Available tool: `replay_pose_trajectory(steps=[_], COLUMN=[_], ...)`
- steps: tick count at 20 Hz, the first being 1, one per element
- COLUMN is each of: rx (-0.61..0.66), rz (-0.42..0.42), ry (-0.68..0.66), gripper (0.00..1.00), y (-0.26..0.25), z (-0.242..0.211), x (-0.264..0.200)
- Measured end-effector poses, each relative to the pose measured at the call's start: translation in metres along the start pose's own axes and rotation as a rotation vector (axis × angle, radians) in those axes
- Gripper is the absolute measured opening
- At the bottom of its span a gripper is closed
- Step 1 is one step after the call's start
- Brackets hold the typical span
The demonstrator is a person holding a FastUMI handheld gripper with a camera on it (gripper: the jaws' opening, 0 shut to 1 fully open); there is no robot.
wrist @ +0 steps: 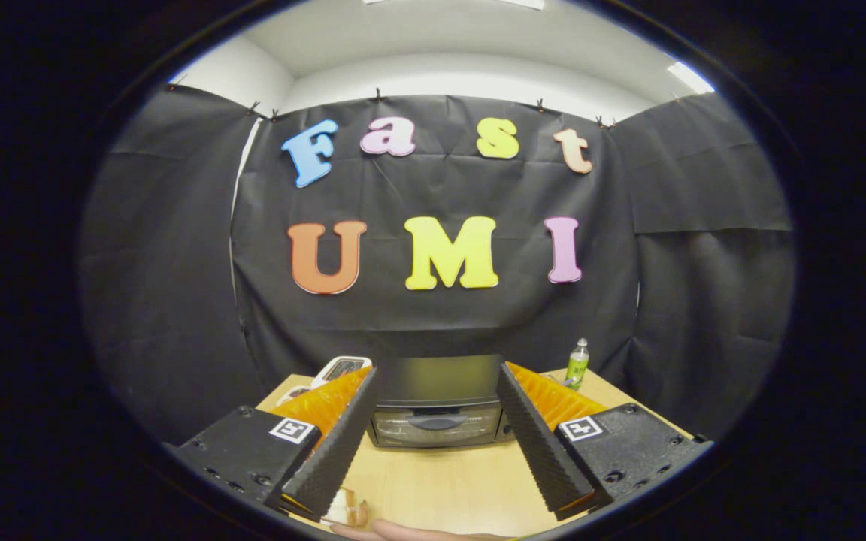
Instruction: Open the toaster oven, put the food inside, and close the toaster oven door.
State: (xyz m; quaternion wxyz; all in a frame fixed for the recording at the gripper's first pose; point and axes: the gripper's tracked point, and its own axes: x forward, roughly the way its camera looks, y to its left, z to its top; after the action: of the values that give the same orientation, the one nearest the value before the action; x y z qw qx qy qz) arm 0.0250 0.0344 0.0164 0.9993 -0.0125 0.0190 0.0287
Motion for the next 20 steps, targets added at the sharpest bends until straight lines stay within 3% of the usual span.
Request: replay_pose_trajectory(steps=[9, 15, 20], rx=[0.020, -0.054, -0.041], rz=[-0.024, -0.055, -0.020], ry=[0.058, 0.085, 0.109], gripper=[1.00, 1.00, 1.00], y=[-0.014, -0.013, -0.001], z=[-0.045, -0.069, -0.093], x=[0.092, 0.168, 0.216])
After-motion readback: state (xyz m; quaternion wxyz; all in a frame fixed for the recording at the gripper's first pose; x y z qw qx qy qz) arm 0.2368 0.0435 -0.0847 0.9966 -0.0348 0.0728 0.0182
